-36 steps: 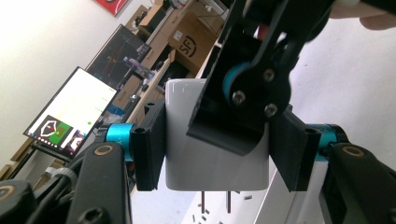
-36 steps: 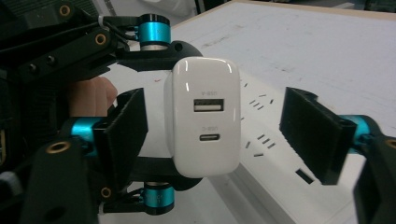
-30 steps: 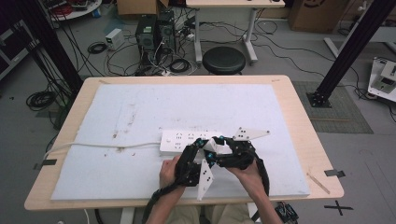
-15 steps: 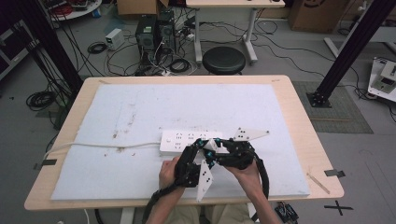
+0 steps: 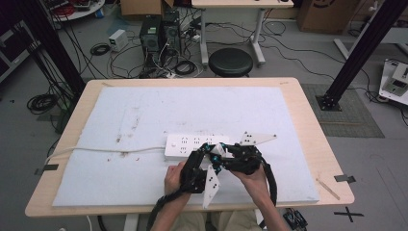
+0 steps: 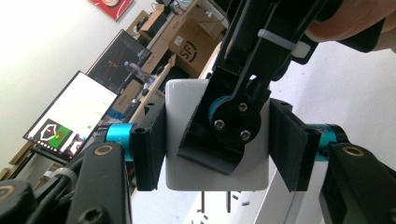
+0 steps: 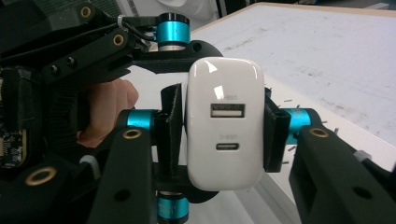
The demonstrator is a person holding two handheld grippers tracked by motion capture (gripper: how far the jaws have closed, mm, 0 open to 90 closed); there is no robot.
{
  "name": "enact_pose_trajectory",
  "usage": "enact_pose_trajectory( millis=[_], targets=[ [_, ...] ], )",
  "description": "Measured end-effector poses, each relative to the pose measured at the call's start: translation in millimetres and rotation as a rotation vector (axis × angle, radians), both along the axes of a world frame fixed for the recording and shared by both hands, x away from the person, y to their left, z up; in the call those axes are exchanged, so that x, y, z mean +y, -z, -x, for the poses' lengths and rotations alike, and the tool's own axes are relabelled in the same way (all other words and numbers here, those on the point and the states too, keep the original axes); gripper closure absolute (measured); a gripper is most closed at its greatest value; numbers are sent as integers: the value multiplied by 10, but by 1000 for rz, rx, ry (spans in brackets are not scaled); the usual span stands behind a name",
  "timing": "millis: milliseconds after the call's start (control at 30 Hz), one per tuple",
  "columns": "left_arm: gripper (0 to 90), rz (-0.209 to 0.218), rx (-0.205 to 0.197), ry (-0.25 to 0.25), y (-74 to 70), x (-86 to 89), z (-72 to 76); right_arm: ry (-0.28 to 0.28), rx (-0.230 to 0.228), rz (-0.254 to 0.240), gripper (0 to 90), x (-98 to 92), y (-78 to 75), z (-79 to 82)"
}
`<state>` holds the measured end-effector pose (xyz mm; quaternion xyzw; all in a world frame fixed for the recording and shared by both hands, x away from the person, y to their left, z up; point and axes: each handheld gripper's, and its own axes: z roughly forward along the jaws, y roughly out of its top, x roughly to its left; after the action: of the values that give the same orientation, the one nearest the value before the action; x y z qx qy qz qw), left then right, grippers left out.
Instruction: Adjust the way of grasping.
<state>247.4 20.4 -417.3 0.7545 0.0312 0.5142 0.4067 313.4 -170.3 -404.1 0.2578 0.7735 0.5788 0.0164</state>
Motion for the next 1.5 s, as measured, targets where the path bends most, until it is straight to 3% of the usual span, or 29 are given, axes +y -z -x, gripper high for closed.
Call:
enact_pose_trajectory(
  millis=[300,1300,1500],
  targets=[
    [424,-3,-1,-1,3,-2,-2,-2,21,-4,628,-4,1,-6],
    [423,-8,12,6,15,-10,-13,18,16,5,634,-9,25,10],
    [419,2,37,1,22,-3,-35,18,17,12,634,-10,26,3]
  ],
)
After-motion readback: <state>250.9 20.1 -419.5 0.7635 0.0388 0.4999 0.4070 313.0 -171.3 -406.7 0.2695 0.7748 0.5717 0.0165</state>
